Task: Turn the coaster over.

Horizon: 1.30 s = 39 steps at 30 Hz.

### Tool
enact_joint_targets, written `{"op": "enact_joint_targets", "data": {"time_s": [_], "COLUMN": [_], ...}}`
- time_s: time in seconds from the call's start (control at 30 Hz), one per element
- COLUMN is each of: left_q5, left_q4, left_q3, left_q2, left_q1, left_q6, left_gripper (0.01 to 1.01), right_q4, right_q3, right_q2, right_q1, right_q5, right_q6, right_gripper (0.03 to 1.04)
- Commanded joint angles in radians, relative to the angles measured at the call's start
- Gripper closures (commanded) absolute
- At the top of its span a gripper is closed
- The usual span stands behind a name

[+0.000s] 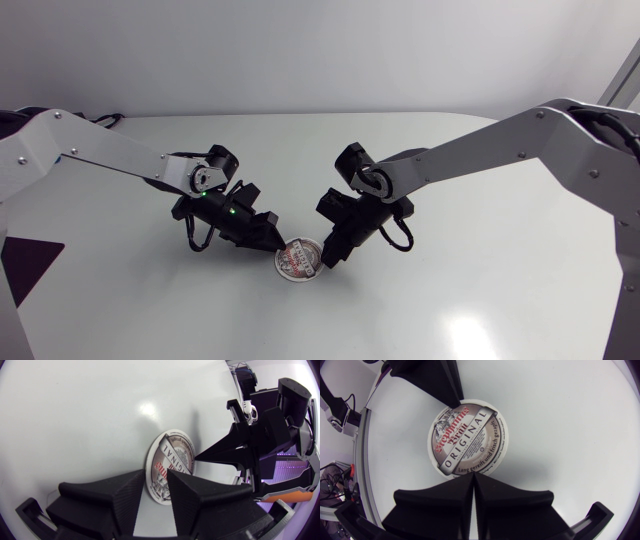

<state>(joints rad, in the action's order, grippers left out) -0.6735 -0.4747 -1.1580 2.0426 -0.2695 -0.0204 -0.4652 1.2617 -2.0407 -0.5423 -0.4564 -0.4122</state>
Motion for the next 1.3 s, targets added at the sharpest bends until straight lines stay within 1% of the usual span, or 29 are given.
{"op": "enact_joint_targets", "data": {"time_s": [0.0,0.27,0.37,0.43,0.5,0.57,0.6,0.67,0.83,0.87,0.9,0.97,1.0,1.03,1.13,1.2,1.23,1.27], "left_q5": [0.011,0.0,-0.034,-0.087,-0.124,-0.149,-0.161,-0.176,-0.187,-0.187,-0.186,-0.164,-0.149,-0.12,-0.054,0.023,0.032,0.078], "left_q4": [-0.019,-0.022,-0.031,-0.045,-0.071,-0.074,-0.074,-0.074,-0.074,-0.074,-0.076,-0.081,-0.085,-0.093,-0.108,-0.116,-0.116,-0.127], "left_q3": [-0.006,-0.009,-0.014,-0.02,-0.025,-0.026,-0.025,-0.022,-0.02,-0.022,-0.02,-0.017,-0.017,-0.02,-0.034,-0.043,-0.051,-0.054], "left_q2": [0.053,0.056,0.056,0.056,0.053,0.047,0.044,0.039,0.002,-0.012,-0.027,-0.073,-0.102,-0.136,-0.252,-0.321,-0.348,-0.372], "left_q1": [-0.016,-0.028,-0.033,-0.036,-0.039,-0.037,-0.037,-0.039,-0.03,-0.023,-0.02,-0.016,-0.011,-0.008,0.007,0.006,0.006,-0.005], "left_q6": [-0.021,-0.021,-0.015,-0.001,0.023,0.034,0.042,0.048,0.068,0.073,0.076,0.096,0.108,0.123,0.174,0.223,0.243,0.272], "left_gripper": [0.692,0.697,0.702,0.718,0.777,0.944,0.972,1.005,1.008,1.008,1.011,1.015,1.015,1.015,1.015,1.015,1.015,1.015], "right_q4": [-0.012,-0.01,-0.012,-0.012,-0.012,-0.01,-0.01,-0.01,-0.01,-0.01,-0.01,-0.015,-0.018,-0.018,-0.021,-0.029,-0.036,-0.047], "right_q3": [-0.024,-0.021,-0.021,-0.021,-0.021,-0.022,-0.024,-0.027,-0.03,-0.031,-0.038,-0.051,-0.062,-0.076,-0.108,-0.125,-0.134,-0.14], "right_q2": [-0.073,-0.085,-0.085,-0.085,-0.085,-0.085,-0.085,-0.085,-0.065,-0.047,-0.026,0.031,0.065,0.102,0.194,0.244,0.266,0.283], "right_q1": [-0.016,-0.018,-0.019,-0.021,-0.021,-0.019,-0.019,-0.019,-0.013,-0.005,0.002,0.019,0.028,0.041,0.067,0.085,0.096,0.105], "right_q5": [0.021,0.021,0.021,0.021,0.021,0.021,0.021,0.021,0.019,0.015,0.007,0.007,0.005,0.001,0.004,0.005,0.005,0.005], "right_q6": [-0.014,-0.017,-0.016,-0.016,-0.017,-0.017,-0.017,-0.017,-0.016,-0.014,-0.014,-0.013,-0.014,-0.017,-0.033,-0.043,-0.05,-0.06], "right_gripper": [1.02,1.02,1.02,1.02,1.02,1.02,1.02,1.02,1.02,0.97,0.81,0.43,0.22,0.05,0.06,0.06,0.06,0.06]}}
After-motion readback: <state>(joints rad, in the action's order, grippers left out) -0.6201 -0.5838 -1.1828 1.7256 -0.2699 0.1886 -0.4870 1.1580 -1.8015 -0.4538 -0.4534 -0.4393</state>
